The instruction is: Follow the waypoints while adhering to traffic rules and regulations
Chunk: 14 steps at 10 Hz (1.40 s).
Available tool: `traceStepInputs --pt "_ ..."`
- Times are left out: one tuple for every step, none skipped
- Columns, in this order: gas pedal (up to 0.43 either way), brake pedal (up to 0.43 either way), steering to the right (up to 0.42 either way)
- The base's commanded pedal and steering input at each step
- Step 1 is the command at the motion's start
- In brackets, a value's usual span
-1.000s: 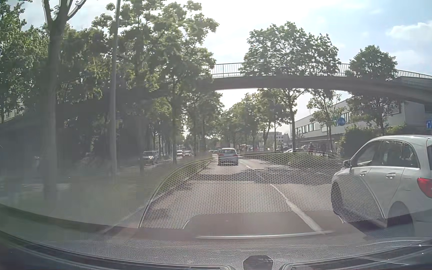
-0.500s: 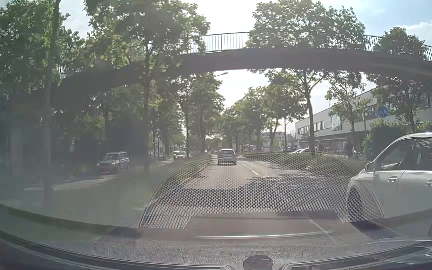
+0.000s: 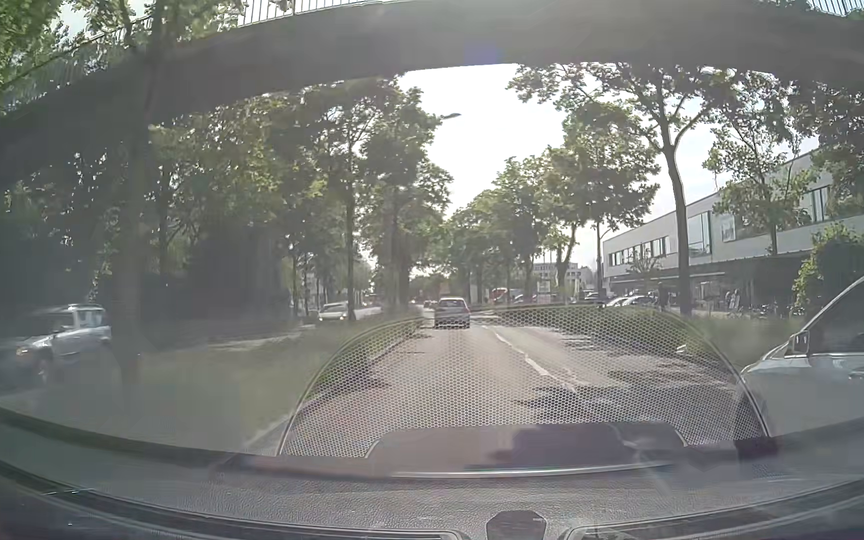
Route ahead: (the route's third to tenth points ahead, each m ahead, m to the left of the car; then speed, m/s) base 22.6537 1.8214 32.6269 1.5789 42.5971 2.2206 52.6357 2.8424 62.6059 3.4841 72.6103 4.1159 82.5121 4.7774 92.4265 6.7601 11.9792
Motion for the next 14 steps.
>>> traceStepInputs --pt "0.039 0.000 -0.010" --pt "0.020 0.000 -0.010" --pt "0.020 0.000 -0.010" --pt "0.008 0.000 -0.010" --pt "0.008 0.000 -0.010" --pt "0.008 0.000 -0.011" --pt "0.008 0.000 -0.012" --pt "0.000 0.000 -0.012" --pt "0.000 0.000 -0.014" --pt "0.000 0.000 -0.015" --pt "0.000 0.000 -0.014" --pt "0.000 0.000 -0.014" --pt "0.000 0.000 -0.013" --pt "0.000 0.000 -0.011"
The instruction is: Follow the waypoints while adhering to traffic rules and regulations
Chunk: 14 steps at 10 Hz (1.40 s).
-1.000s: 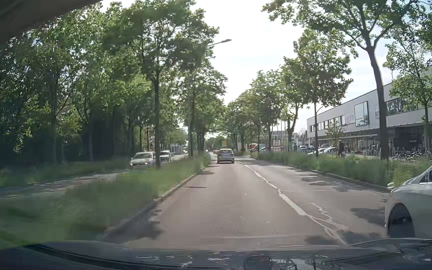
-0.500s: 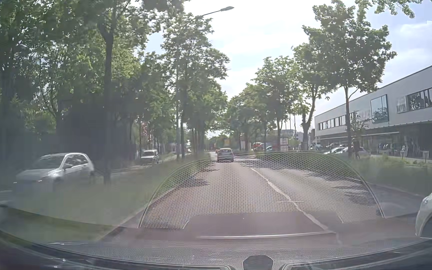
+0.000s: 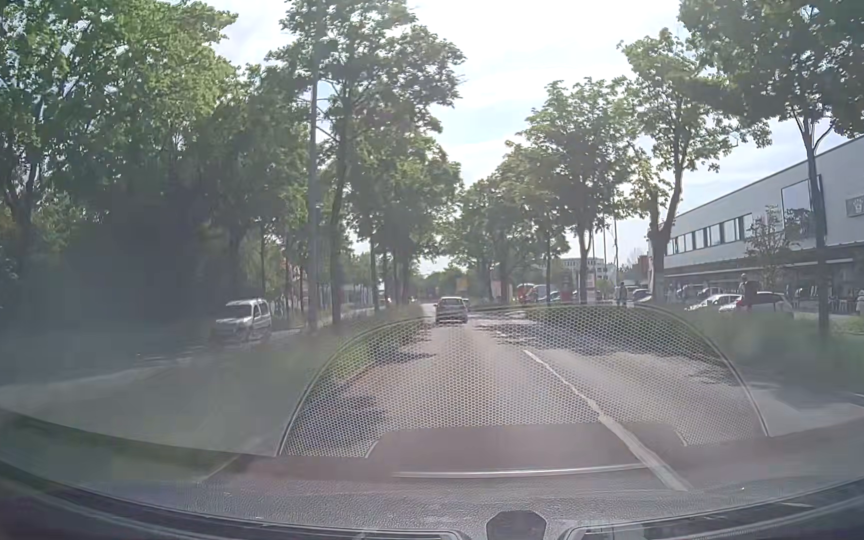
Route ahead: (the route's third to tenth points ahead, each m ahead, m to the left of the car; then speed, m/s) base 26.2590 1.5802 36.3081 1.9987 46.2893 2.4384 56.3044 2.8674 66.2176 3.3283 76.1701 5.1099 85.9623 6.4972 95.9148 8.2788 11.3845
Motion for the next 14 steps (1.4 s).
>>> traceStepInputs --pt "0.000 0.000 -0.010" --pt "0.000 0.000 -0.009" --pt "0.000 0.000 -0.008" --pt "0.000 0.000 -0.008" --pt "0.000 0.000 -0.008" --pt "0.000 0.000 -0.008" --pt "0.000 0.000 -0.008" --pt "0.000 0.000 -0.008" --pt "0.000 0.000 -0.008" --pt "0.000 0.000 -0.008" --pt "0.008 0.000 -0.008" --pt "0.039 0.000 -0.009" --pt "0.059 0.000 -0.009" --pt "0.067 0.000 -0.010"
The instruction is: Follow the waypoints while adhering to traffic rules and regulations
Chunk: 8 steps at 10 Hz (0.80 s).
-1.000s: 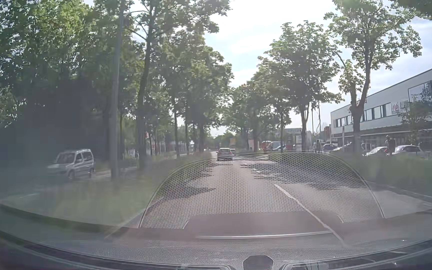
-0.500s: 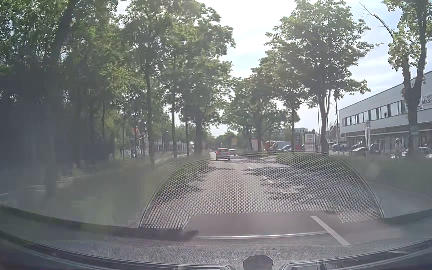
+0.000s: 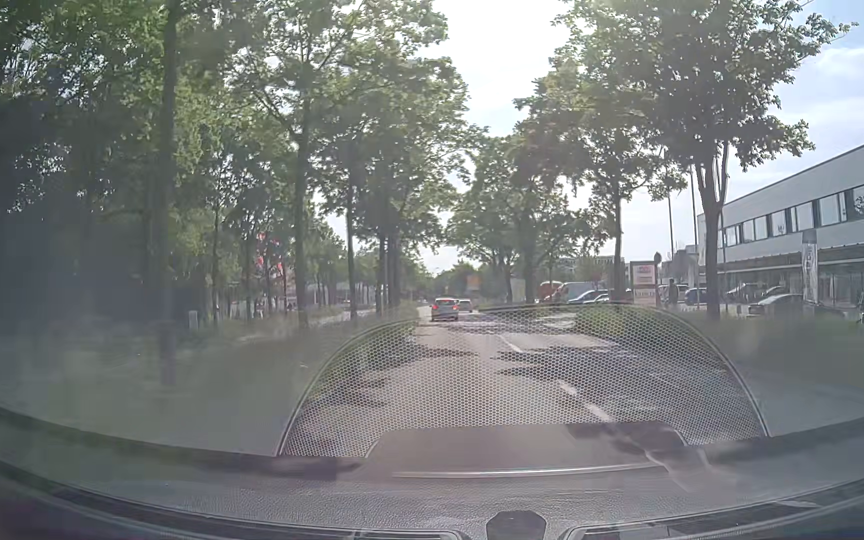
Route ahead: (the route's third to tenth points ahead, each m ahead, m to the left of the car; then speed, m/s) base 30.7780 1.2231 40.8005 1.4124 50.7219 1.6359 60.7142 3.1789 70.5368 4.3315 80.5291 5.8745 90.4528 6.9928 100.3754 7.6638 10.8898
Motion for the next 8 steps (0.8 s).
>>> traceStepInputs --pt "0.067 0.000 -0.010" --pt "0.067 0.000 -0.010" --pt "0.059 0.000 -0.011" --pt "0.059 0.000 -0.012" --pt "0.059 0.000 -0.012" --pt "0.059 0.000 -0.012" --pt "0.059 0.000 -0.012" --pt "0.059 0.000 -0.012"
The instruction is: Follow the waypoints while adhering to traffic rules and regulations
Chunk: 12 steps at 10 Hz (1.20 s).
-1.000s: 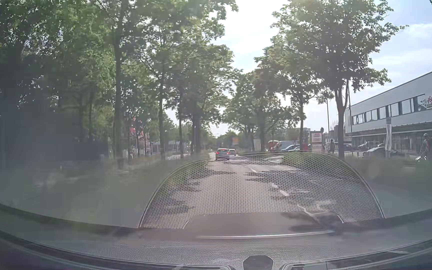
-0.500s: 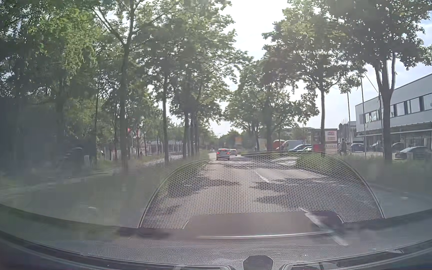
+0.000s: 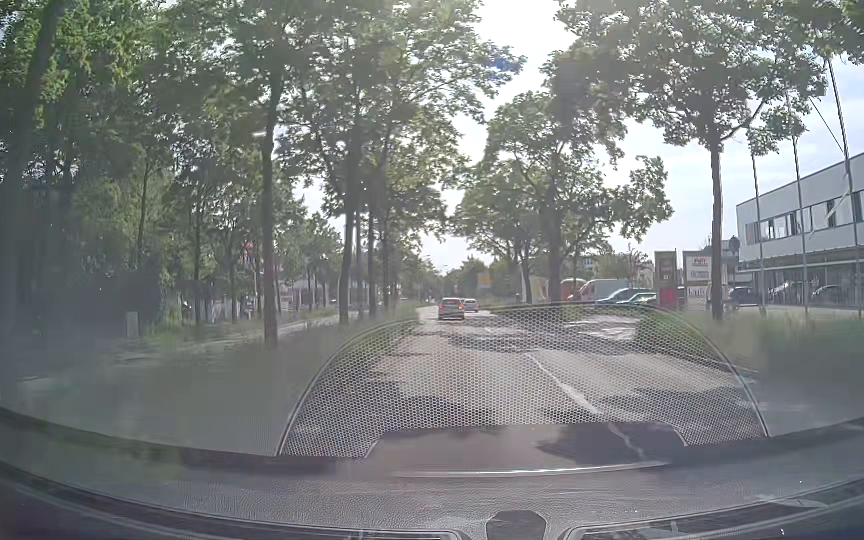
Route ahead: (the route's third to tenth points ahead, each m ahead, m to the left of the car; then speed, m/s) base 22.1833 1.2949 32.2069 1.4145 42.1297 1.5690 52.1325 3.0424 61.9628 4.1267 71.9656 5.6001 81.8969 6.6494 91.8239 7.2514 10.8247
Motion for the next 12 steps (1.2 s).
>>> traceStepInputs --pt "0.059 0.000 -0.012" --pt "0.059 0.000 -0.012" --pt "0.047 0.000 -0.012" --pt "0.039 0.000 -0.012" --pt "0.039 0.000 -0.012" --pt "0.039 0.000 -0.012" --pt "0.039 0.000 -0.012" --pt "0.039 0.000 -0.012" --pt "0.039 0.000 -0.012" --pt "0.039 0.000 -0.012" --pt "0.039 0.000 -0.012" --pt "0.039 0.000 -0.012"
